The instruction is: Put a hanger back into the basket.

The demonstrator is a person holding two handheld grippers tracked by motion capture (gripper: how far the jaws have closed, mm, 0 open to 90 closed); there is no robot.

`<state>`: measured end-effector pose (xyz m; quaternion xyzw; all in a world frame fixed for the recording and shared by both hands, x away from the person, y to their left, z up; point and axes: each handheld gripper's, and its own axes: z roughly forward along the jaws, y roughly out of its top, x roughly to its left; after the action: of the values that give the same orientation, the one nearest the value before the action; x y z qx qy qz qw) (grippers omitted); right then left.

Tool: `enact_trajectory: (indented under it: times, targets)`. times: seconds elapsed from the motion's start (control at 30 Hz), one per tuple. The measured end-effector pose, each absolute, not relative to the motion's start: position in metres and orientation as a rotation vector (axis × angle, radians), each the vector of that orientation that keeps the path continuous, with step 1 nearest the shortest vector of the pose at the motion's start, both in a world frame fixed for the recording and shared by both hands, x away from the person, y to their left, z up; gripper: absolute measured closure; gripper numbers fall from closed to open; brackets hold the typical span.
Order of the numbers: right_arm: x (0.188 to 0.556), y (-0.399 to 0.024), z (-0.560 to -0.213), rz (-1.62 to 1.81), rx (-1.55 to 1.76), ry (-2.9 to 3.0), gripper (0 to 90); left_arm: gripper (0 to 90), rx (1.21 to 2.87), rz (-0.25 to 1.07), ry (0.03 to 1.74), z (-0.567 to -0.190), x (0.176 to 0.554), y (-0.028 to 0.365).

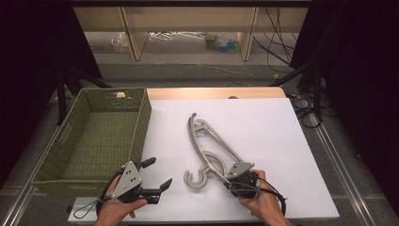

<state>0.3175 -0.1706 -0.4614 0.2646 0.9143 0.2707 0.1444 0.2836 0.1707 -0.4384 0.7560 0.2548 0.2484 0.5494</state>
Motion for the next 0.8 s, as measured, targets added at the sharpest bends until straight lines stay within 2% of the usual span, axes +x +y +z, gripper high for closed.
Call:
enact_trajectory:
  times: [0.8]
  targets:
    - [0.311, -0.189, -0.416, 0.819, 0.62, 2.502, 82.1, 17.8, 1.808, 0.607, 0.608, -0.439, 0.284, 0.171]
